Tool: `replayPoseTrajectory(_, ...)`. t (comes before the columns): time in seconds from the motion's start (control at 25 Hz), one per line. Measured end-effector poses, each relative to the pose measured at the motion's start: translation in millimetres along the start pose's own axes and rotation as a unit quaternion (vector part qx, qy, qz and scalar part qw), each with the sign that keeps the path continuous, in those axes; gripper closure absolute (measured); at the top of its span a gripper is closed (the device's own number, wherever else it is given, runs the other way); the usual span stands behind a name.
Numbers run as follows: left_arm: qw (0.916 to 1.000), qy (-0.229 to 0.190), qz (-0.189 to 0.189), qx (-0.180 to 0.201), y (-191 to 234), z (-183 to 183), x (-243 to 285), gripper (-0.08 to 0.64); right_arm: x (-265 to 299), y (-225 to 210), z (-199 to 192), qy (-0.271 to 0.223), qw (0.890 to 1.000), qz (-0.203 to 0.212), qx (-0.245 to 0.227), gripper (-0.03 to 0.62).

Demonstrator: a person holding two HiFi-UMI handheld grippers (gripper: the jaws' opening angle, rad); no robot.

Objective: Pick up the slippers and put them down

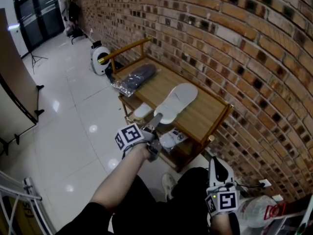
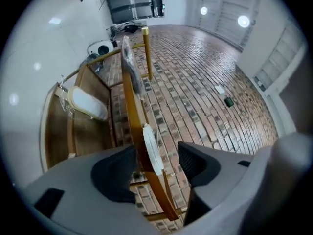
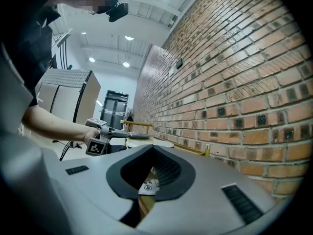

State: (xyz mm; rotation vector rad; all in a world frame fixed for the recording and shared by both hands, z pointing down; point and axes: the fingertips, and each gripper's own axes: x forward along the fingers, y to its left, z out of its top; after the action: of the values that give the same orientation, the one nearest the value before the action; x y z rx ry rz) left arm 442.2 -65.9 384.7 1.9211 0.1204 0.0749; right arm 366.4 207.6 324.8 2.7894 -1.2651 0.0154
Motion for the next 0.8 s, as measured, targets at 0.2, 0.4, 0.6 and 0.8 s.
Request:
replayPoseTrajectory(0.2, 0.9999, 0.001, -0.001, -0.013, 6, 1, 15, 0.435, -2, -10, -6, 0.006, 1.000, -0.015, 0.001, 0.583)
replayPoseTrajectory(0.4, 0.9987, -0.006, -0.033, -0.038, -4, 4, 15, 0.508, -1, -13, -4, -0.001, 1.000, -0.016, -0.004, 0.583)
replayPoseTrajectory(0.6, 0.9963, -0.023, -0.066, -0.050, -22, 7, 0, 0.509, 0, -6, 1, -0.001, 1.000, -0.004, -0.005, 0.583)
replayPoseTrajectory(0.8, 0.9941, -0.052, -0.085, -0.041, -37, 21, -29, 0.509, -1, 7, 15, -0.021, 1.000, 0.013, -0.009, 0.583)
